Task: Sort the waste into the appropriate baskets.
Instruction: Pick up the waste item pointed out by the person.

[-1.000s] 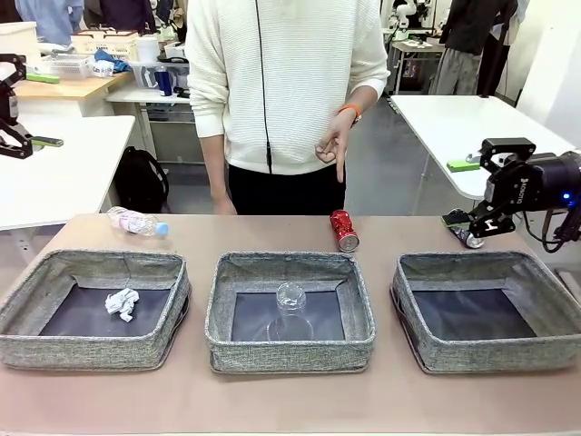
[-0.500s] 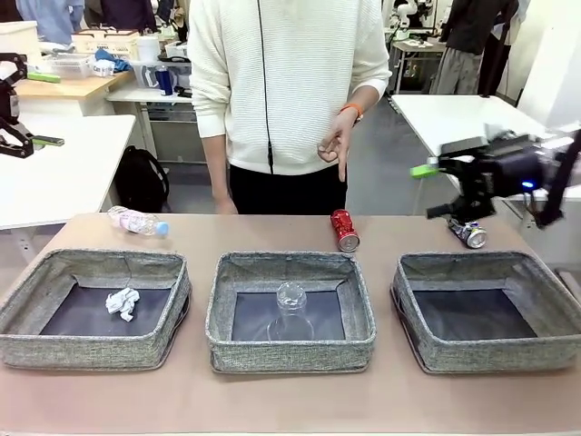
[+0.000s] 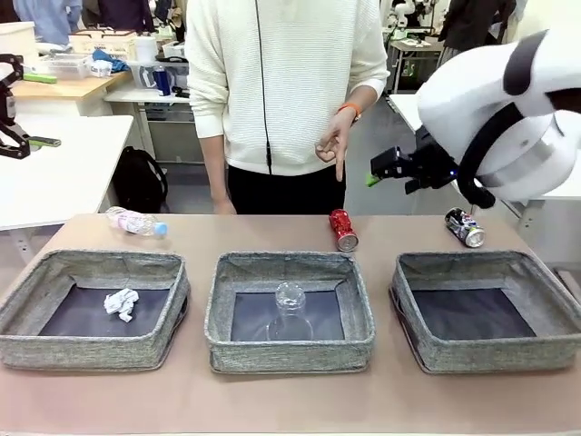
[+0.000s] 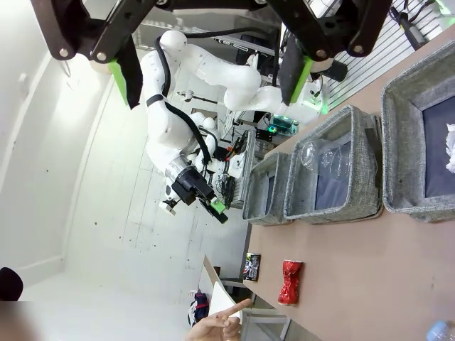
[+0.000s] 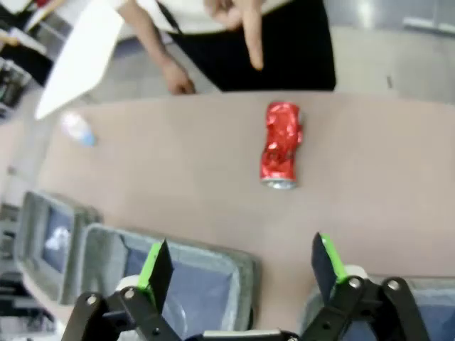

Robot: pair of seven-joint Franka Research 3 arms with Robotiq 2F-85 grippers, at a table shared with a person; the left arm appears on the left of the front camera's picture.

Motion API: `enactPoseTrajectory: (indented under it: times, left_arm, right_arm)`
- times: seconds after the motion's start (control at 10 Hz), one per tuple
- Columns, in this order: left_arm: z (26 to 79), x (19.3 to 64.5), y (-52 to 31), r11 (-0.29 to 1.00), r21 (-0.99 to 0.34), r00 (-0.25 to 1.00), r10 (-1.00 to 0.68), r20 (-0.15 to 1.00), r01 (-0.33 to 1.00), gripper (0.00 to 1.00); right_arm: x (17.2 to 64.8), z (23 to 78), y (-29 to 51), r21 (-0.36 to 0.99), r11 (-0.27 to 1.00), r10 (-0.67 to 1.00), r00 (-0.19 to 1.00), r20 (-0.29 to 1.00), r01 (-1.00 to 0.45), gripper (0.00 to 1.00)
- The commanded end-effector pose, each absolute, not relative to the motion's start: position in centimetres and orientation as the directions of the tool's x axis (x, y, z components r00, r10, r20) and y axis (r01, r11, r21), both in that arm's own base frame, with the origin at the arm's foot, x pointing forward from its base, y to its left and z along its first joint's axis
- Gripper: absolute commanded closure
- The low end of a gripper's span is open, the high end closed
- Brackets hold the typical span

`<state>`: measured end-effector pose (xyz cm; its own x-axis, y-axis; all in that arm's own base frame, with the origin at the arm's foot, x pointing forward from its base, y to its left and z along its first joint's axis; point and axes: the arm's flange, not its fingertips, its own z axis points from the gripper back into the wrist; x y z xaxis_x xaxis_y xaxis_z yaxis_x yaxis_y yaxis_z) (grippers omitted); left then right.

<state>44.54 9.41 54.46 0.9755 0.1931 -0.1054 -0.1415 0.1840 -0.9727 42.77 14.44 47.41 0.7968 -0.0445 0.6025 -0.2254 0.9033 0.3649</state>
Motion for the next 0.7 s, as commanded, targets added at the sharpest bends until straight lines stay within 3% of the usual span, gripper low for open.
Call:
enactPoseTrajectory:
  times: [0.0, 0.1, 0.2, 0.6]
  left_arm:
    - [54.8, 44.4, 9.5, 0.171, -0.976, 0.977, 0.188, -0.100, -0.132, 0.00]
    - [54.8, 44.4, 9.5, 0.171, -0.976, 0.977, 0.188, -0.100, -0.132, 0.00]
    - [54.8, 44.4, 9.5, 0.171, -0.976, 0.977, 0.188, -0.100, -0.132, 0.00]
    - [54.8, 44.4, 9.5, 0.171, -0.976, 0.977, 0.188, -0.100, -0.132, 0.00]
  right_arm:
    - [42.3, 48.4, 14.6, 0.510, 0.827, -0.081, 0.846, 0.527, -0.238, 0.00]
    - [42.8, 47.4, 14.4, 0.365, 0.903, -0.045, 0.797, 0.603, -0.225, 0.00]
    - [44.4, 47.0, 16.6, 0.265, 0.938, 0.052, 0.847, 0.529, -0.223, 0.00]
    - [53.4, 45.0, 19.2, 0.325, 0.916, 0.131, 0.941, 0.311, -0.235, 0.00]
